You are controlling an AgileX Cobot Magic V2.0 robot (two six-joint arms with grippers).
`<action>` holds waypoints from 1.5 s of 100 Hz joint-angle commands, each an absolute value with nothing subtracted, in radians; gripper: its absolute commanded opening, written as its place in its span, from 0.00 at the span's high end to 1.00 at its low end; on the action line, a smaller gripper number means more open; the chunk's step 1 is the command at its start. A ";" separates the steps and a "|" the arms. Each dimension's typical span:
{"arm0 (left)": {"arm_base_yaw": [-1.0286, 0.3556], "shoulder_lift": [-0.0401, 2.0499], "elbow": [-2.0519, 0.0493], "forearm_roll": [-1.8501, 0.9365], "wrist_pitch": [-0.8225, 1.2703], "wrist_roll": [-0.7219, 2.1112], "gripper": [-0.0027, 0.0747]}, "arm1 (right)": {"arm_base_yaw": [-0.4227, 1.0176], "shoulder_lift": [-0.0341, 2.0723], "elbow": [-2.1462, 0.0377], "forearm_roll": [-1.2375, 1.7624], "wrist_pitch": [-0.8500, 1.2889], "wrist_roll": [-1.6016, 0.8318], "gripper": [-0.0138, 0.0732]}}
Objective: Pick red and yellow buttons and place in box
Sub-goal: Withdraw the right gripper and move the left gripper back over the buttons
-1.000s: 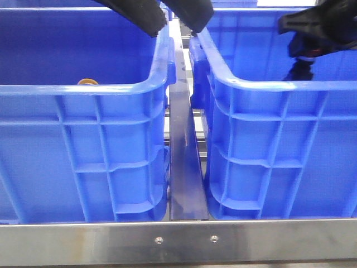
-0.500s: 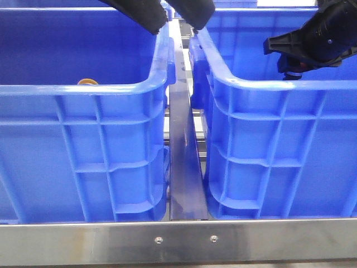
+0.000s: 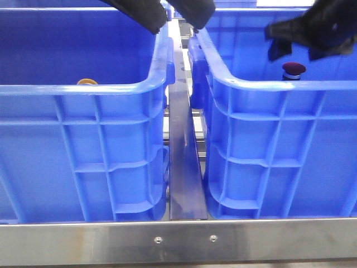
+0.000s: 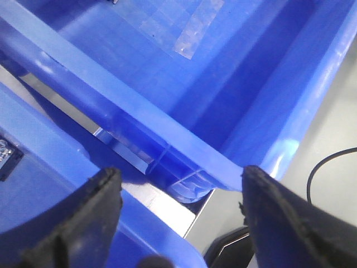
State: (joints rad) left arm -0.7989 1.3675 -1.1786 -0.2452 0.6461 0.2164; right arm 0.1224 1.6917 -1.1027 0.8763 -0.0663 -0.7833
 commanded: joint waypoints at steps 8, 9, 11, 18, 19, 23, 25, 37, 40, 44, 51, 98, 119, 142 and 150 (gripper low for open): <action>-0.807 1.339 -1.208 -0.266 0.590 0.215 0.40 | 0.121 1.555 -1.052 0.885 -0.098 -0.796 0.18; -0.807 1.339 -1.208 -0.266 0.590 0.215 0.40 | 0.121 1.545 -1.047 0.886 -0.098 -0.796 0.18; -0.807 1.339 -1.208 -0.266 0.590 0.215 0.40 | 0.121 1.536 -1.036 0.886 -0.100 -0.796 0.18; -0.807 1.339 -1.208 -0.266 0.590 0.215 0.40 | 0.121 1.482 -0.972 0.886 -0.105 -0.796 0.18; -0.807 1.339 -1.208 -0.266 0.590 0.215 0.40 | 0.121 1.469 -0.960 0.886 -0.105 -0.796 0.18; -0.807 1.339 -1.208 -0.266 0.590 0.215 0.40 | 0.121 1.432 -0.930 0.886 -0.105 -0.796 0.18; -0.807 1.339 -1.208 -0.266 0.590 0.215 0.40 | 0.121 1.419 -0.912 0.886 -0.105 -0.796 0.18; -0.807 1.339 -1.208 -0.266 0.590 0.215 0.40 | 0.121 1.307 -0.824 0.886 -0.104 -0.796 0.18; -0.807 1.339 -1.208 -0.266 0.587 0.215 0.40 | 0.121 1.272 -0.804 0.886 -0.099 -0.796 0.18; -0.807 1.339 -1.208 -0.266 0.586 0.215 0.40 | 0.121 1.238 -0.787 0.886 -0.089 -0.796 0.18; -0.807 1.339 -1.208 -0.266 0.586 0.215 0.40 | 0.121 1.161 -0.757 0.886 -0.064 -0.796 0.18; -0.807 1.335 -1.210 -0.266 0.593 0.208 0.40 | 0.121 0.764 -0.593 0.886 0.144 -0.796 0.18; -0.772 1.308 -1.236 -0.163 0.652 0.022 0.40 | 0.121 0.684 -0.573 0.886 0.158 -0.796 0.18; -0.697 1.306 -1.316 0.032 0.811 -0.192 0.40 | 0.121 0.686 -0.573 0.886 0.158 -0.796 0.18; -0.664 1.313 -1.328 0.093 0.880 -0.274 0.40 | 0.121 0.686 -0.573 0.886 0.158 -0.796 0.18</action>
